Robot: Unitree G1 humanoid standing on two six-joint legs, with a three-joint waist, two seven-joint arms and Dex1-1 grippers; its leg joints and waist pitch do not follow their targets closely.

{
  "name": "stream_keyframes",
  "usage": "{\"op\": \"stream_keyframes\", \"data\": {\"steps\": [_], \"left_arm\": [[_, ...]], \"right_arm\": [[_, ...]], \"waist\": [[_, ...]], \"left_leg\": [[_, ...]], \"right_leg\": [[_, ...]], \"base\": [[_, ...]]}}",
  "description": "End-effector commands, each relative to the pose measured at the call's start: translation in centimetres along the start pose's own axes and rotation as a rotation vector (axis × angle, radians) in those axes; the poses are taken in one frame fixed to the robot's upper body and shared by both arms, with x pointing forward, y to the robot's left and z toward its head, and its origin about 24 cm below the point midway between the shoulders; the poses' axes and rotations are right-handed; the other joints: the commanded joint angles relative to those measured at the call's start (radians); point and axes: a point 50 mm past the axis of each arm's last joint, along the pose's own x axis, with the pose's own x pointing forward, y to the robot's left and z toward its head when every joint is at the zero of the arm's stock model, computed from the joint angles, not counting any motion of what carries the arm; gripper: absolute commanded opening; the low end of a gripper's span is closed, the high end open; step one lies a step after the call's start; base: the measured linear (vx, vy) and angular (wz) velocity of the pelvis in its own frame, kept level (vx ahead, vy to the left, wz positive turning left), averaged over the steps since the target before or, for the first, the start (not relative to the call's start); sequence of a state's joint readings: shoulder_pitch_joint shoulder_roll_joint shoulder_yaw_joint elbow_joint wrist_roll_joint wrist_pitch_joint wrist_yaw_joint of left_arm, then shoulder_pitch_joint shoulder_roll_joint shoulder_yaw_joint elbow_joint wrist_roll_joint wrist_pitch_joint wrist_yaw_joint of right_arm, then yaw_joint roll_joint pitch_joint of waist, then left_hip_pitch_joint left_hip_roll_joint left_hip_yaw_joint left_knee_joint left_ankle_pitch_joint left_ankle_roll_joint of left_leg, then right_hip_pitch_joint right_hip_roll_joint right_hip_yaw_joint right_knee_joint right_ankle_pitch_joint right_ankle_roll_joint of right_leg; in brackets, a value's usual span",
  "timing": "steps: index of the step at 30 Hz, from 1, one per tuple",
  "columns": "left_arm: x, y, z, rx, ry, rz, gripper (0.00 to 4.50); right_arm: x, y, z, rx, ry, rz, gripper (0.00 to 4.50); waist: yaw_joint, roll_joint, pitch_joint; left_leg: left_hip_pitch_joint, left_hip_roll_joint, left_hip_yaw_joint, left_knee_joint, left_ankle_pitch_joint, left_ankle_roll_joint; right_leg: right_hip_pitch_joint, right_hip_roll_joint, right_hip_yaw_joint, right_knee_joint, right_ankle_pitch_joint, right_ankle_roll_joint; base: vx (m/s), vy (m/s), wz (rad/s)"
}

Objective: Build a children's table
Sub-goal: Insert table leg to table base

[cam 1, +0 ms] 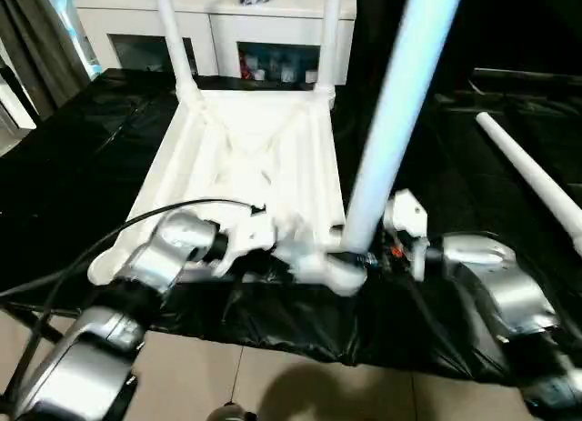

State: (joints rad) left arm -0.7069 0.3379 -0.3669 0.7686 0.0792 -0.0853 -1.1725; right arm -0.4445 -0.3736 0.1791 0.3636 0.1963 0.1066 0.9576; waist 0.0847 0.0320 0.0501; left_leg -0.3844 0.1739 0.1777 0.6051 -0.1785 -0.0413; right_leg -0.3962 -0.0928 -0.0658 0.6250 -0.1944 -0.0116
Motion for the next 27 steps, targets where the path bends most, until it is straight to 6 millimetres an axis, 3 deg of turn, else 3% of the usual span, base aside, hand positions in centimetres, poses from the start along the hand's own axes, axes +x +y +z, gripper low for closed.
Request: {"op": "stream_keyframes", "data": {"steps": [1, 2, 4, 6, 7, 9, 12, 14, 16, 18, 22, 27], "left_arm": [[-0.4, 1.8, 3.2, 0.060, -0.095, 0.117, 0.00], [-0.2, 2.3, 4.1, 0.038, -0.117, 0.184, 0.00], [-0.1, 2.5, 4.4, 0.034, -0.121, 0.208, 0.00], [0.3, 2.6, 5.0, 0.018, -0.130, 0.250, 0.00], [0.7, 2.5, 5.4, 0.012, -0.136, 0.271, 0.00], [2.6, 1.9, 7.2, -0.012, -0.185, 0.353, 0.00], [4.2, 0.9, 8.2, -0.011, -0.225, 0.362, 0.00], [4.6, 0.5, 8.1, -0.002, -0.219, 0.352, 0.00], [4.8, 0.4, 8.0, -0.002, -0.214, 0.351, 0.00], [4.9, 0.1, 7.7, -0.004, -0.197, 0.347, 0.00], [4.7, -0.1, 7.3, -0.006, -0.174, 0.347, 0.00], [4.6, -0.1, 7.0, 0.003, -0.164, 0.340, 0.00]], "right_arm": [[0.2, 0.1, -2.6, 0.058, 0.115, -0.070, 1.89], [0.6, -1.1, -2.7, 0.116, 0.136, -0.195, 1.89], [0.8, -1.4, -2.8, 0.131, 0.145, -0.225, 1.89], [1.2, -1.7, -3.0, 0.142, 0.161, -0.270, 1.89], [1.4, -1.9, -3.2, 0.158, 0.176, -0.300, 1.89], [2.2, -2.7, -3.5, 0.229, 0.183, -0.413, 1.89], [2.6, -3.0, -3.4, 0.257, 0.175, -0.468, 1.89], [2.8, -3.0, -3.3, 0.261, 0.169, -0.471, 1.89], [2.9, -3.0, -3.3, 0.266, 0.165, -0.473, 1.89], [3.3, -2.9, -3.2, 0.274, 0.156, -0.477, 1.89], [3.7, -2.9, -3.0, 0.280, 0.140, -0.478, 1.89], [3.9, -2.9, -2.6, 0.286, 0.110, -0.475, 1.89]], "waist": [[-0.006, -0.010, -0.062], [-0.014, -0.008, -0.060], [-0.023, -0.010, -0.065], [-0.029, -0.010, -0.066], [-0.030, -0.003, -0.070], [-0.037, -0.005, -0.071], [-0.036, -0.011, -0.076], [-0.040, -0.010, -0.080], [-0.041, -0.011, -0.078], [-0.042, -0.010, -0.074], [-0.048, -0.007, -0.068], [-0.050, -0.007, -0.069]], "left_leg": [[0.020, 0.051, -0.021, -0.082, -0.281, -0.008], [0.016, 0.050, -0.022, -0.084, -0.276, -0.010], [0.011, 0.048, -0.024, -0.081, -0.262, -0.006], [0.007, 0.047, -0.021, -0.078, -0.234, 0.012], [0.008, 0.047, -0.021, -0.074, -0.206, 0.020], [0.008, 0.049, -0.020, -0.072, -0.172, 0.034], [0.005, 0.046, -0.016, -0.064, -0.120, 0.071], [0.003, 0.045, -0.016, -0.060, -0.071, 0.114], [0.006, 0.044, -0.013, -0.060, -0.093, 0.128], [0.006, 0.048, -0.014, -0.064, -0.125, 0.120], [0.012, 0.050, -0.016, -0.071, -0.198, 0.075], [0.011, 0.049, -0.016, -0.072, -0.195, 0.062]], "right_leg": [[0.046, -0.068, 0.044, -0.090, -0.303, -0.205], [0.045, -0.064, 0.044, -0.091, -0.303, -0.199], [0.048, -0.062, 0.041, -0.089, -0.271, -0.201], [0.050, -0.061, 0.042, -0.085, -0.214, -0.215], [0.051, -0.062, 0.042, -0.079, -0.164, -0.232], [0.051, -0.059, 0.041, -0.075, -0.095, -0.257], [0.057, -0.056, 0.039, -0.070, -0.023, -0.280], [0.059, -0.054, 0.037, -0.063, 0.066, -0.294], [0.057, -0.055, 0.037, -0.068, 0.045, -0.295], [0.056, -0.056, 0.036, -0.074, -0.012, -0.289], [0.052, -0.056, 0.037, -0.084, -0.128, -0.266], [0.052, -0.055, 0.039, -0.082, -0.100, -0.264]], "base": [[0.000, 0.000, 0.00], [0.000, 0.000, 0.00], [0.000, 0.000, 0.00], [0.000, 0.000, 0.00], [0.000, 0.000, 0.00], [0.000, 0.000, 0.00], [0.000, 0.000, 0.00], [0.000, 0.000, 0.00], [0.000, 0.000, 0.00], [0.000, 0.000, 0.00], [0.000, 0.000, 0.00], [0.000, 0.000, 0.00]]}}
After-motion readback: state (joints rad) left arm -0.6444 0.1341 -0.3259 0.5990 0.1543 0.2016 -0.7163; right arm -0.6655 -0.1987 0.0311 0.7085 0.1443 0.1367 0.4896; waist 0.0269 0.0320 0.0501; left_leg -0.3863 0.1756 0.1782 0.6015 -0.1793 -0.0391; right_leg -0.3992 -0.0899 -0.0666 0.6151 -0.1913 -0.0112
